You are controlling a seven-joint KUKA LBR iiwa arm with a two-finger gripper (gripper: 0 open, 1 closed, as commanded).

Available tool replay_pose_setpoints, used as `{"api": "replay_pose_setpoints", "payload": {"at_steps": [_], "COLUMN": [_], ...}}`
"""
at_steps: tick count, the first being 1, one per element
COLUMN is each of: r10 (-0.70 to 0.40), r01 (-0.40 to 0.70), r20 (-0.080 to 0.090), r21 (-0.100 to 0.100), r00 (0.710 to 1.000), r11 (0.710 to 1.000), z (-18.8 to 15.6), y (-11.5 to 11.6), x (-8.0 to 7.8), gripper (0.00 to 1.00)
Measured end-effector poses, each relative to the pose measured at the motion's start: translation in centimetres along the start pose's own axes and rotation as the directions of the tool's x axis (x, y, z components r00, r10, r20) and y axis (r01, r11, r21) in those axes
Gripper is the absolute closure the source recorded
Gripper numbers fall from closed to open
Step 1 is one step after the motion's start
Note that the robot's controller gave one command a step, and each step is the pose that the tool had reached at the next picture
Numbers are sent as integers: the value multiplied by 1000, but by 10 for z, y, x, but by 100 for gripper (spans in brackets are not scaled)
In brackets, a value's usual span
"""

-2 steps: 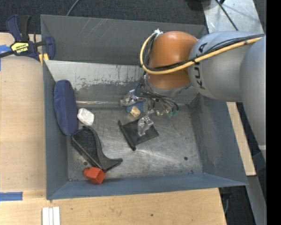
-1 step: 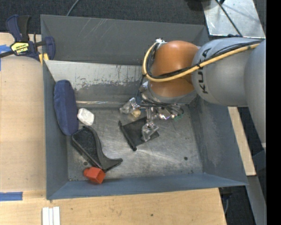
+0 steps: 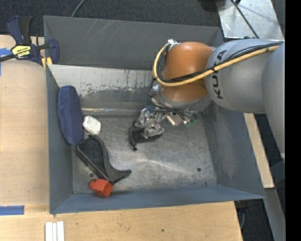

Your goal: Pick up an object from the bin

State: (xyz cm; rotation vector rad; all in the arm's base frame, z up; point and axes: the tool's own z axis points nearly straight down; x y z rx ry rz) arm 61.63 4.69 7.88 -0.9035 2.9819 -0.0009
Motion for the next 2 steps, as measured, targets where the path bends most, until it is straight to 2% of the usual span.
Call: {"api": "replay_pose_setpoints", "payload": {"at_steps": [1, 2], "r10": [-2, -255], "r01": [2, 255], "r20": [-13, -14], "r21": [-3, -10], "r00": [1000, 967], "r11": [1000, 967], "z": [-111, -150], "y": [14, 53], "x": [-3, -22], "gripper": [100, 100]}}
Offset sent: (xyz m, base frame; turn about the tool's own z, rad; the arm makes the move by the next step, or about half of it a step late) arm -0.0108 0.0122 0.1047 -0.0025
